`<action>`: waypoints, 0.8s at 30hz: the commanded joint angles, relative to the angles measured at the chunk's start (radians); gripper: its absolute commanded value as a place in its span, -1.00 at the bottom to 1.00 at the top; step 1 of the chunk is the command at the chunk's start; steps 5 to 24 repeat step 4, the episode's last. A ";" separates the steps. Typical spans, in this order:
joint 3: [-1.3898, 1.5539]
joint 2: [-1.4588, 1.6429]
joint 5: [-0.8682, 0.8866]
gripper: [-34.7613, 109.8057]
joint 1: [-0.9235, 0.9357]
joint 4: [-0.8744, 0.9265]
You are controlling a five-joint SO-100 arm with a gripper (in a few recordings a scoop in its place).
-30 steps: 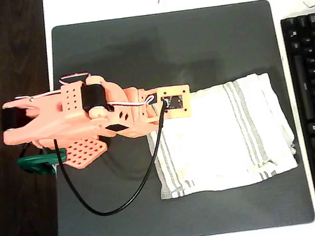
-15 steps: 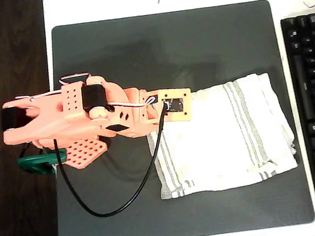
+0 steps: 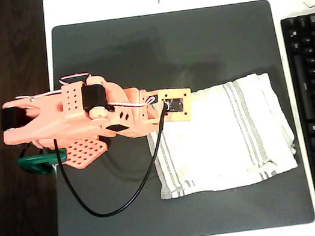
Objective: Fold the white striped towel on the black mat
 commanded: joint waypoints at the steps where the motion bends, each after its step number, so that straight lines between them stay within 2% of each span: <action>1: 0.021 0.023 0.002 -0.52 0.000 0.011; 24: 0.021 0.023 0.002 -0.52 0.000 0.011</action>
